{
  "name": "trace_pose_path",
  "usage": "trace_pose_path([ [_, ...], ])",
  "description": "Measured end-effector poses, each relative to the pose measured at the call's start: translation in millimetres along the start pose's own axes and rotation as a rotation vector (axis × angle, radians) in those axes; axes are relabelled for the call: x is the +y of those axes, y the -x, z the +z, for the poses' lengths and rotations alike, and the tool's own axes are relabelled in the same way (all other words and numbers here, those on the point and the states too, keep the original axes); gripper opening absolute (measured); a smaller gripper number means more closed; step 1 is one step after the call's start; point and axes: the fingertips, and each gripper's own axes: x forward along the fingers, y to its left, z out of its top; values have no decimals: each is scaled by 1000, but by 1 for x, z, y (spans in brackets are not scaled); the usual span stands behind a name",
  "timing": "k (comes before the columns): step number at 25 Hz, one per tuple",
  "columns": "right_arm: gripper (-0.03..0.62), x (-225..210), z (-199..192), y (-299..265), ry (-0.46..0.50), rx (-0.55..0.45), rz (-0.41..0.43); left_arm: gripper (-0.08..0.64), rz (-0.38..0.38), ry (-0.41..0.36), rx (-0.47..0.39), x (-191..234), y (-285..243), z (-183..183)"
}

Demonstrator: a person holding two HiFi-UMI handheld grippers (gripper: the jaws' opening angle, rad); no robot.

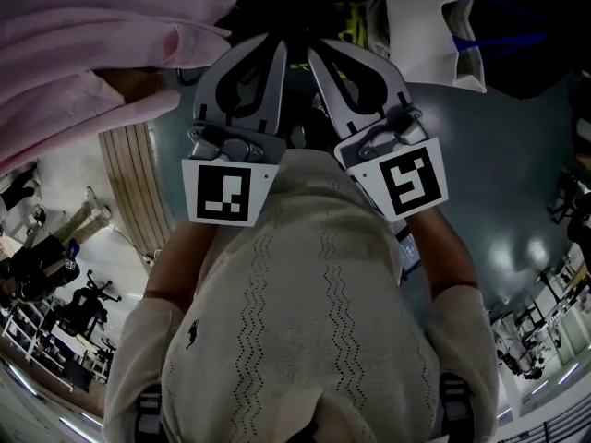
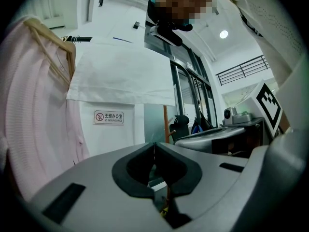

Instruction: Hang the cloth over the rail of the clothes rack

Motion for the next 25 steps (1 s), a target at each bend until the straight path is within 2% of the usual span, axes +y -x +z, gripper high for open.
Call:
trace_pose_path([
  [16, 18, -15, -12, 4, 44, 62, 22, 14, 12, -9, 17, -1, -12, -2],
  [25, 18, -21, 2, -7, -7, 2, -4, 14, 3, -37, 28, 2, -18, -3],
])
